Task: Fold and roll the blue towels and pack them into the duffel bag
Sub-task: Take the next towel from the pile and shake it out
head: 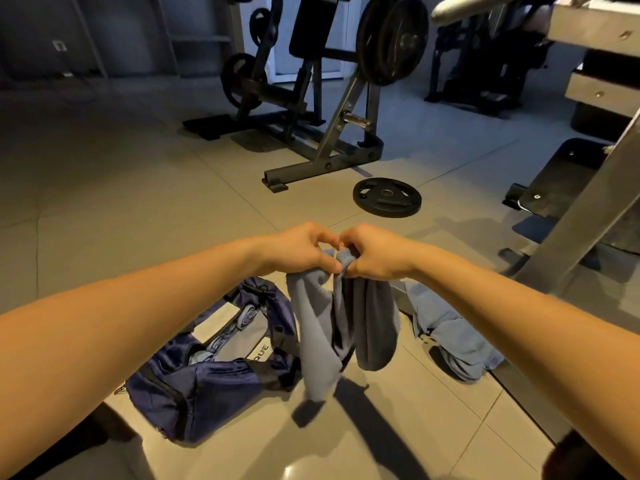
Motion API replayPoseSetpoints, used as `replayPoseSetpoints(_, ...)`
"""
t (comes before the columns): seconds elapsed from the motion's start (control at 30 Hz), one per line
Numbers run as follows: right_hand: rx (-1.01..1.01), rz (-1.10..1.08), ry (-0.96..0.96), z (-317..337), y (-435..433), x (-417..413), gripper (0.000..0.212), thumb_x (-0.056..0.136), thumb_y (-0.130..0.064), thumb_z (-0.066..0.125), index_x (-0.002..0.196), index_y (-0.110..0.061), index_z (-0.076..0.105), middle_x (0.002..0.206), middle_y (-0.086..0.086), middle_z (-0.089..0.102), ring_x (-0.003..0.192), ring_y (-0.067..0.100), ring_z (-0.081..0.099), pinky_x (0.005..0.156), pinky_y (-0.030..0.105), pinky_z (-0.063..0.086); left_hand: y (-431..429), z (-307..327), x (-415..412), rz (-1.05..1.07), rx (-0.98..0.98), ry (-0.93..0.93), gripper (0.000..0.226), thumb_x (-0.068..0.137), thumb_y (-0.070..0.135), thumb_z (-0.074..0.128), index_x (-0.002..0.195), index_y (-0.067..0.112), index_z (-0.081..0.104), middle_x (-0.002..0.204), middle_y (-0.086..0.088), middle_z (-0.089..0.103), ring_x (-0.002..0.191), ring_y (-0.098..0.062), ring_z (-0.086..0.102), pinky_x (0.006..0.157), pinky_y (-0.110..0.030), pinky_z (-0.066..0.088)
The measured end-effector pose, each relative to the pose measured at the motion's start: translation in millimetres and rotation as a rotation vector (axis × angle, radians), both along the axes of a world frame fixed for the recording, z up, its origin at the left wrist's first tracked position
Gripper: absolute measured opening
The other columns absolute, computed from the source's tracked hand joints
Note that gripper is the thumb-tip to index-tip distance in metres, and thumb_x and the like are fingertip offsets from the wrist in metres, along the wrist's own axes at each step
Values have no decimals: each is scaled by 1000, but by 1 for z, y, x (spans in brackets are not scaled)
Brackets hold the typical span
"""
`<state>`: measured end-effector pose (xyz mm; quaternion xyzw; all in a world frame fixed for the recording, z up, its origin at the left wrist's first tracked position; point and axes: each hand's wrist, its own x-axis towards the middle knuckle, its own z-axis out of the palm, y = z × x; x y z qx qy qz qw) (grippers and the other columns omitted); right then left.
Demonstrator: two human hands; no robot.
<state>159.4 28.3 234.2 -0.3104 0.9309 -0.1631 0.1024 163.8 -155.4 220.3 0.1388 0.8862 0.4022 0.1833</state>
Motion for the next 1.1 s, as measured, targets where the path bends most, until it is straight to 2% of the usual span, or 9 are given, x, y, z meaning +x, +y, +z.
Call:
replayPoseSetpoints(0.1, 17, -5, -17, 3, 4, -1, 18, 84, -19, 74, 79, -14, 58, 76, 6, 58, 69, 22, 52, 58, 33, 42, 3, -7, -2, 1, 4, -48, 10, 89, 20, 76, 90, 10, 73, 77, -1, 70, 68, -12, 63, 71, -32, 51)
replayPoseSetpoints(0.17, 43, -19, -121, 4, 10, -4, 24, 83, -23, 79, 77, -17, 56, 75, 2, 57, 69, 17, 50, 59, 29, 40, 1, -8, -3, 0, -9, -66, 12, 89, 21, 76, 90, 9, 73, 76, -1, 70, 66, -11, 63, 70, -32, 51)
replayPoseSetpoints(0.3, -53, -152, -554, 8, 29, -8, 28, 87, -39, 76, 88, -14, 64, 79, 5, 60, 70, 17, 52, 60, 27, 40, -8, -6, -6, 48, -13, -34, 15, 89, 23, 77, 92, 9, 73, 82, -4, 74, 73, -13, 66, 75, -34, 54)
replayPoseSetpoints(0.4, -117, -218, -696, 4, 44, -15, 31, 92, -38, 69, 105, -10, 68, 91, 9, 62, 76, 21, 52, 60, 27, 40, -10, -3, -6, 58, -41, 15, 15, 91, 24, 75, 94, 9, 73, 78, 0, 73, 69, -10, 64, 68, -28, 51)
replayPoseSetpoints(0.5, -102, -238, -622, -2, 53, -18, 35, 92, -33, 70, 109, -3, 66, 87, 8, 57, 68, 14, 46, 53, 21, 37, -11, -2, -7, 59, -89, 69, 15, 93, 25, 74, 92, 11, 73, 72, 3, 70, 66, -9, 60, 64, -25, 47)
replayPoseSetpoints(0.67, -71, -224, -594, -11, 65, -23, 26, 88, -26, 75, 73, -15, 56, 63, 0, 50, 55, 11, 39, 50, 22, 34, -20, -1, -11, 108, -171, 135, 13, 95, 24, 70, 93, 11, 71, 82, 0, 68, 74, -11, 59, 61, -23, 43)
replayPoseSetpoints(0.8, -49, -249, -580, -11, 74, -27, 29, 87, -23, 77, 70, -17, 54, 59, -2, 50, 54, 12, 38, 49, 22, 34, -29, -4, -17, 194, -199, 208, 11, 96, 24, 68, 90, 15, 69, 87, -2, 66, 81, -15, 58, 64, -27, 44)
replayPoseSetpoints(1.0, 13, -292, -589, -14, 79, -26, 13, 89, -17, 74, 91, -9, 64, 71, 4, 53, 56, 12, 39, 48, 21, 33, -37, -11, -19, 269, -204, 257, 12, 97, 22, 66, 90, 12, 69, 83, -4, 65, 79, -17, 57, 71, -33, 48)
replayPoseSetpoints(1.1, 118, -255, -597, -12, 76, -26, 35, 89, -18, 74, 116, 1, 64, 78, 9, 56, 55, 13, 39, 46, 21, 31, -39, -15, -22, 323, -243, 274, 13, 98, 19, 64, 90, 10, 68, 84, -8, 64, 84, -24, 60, 78, -40, 53)
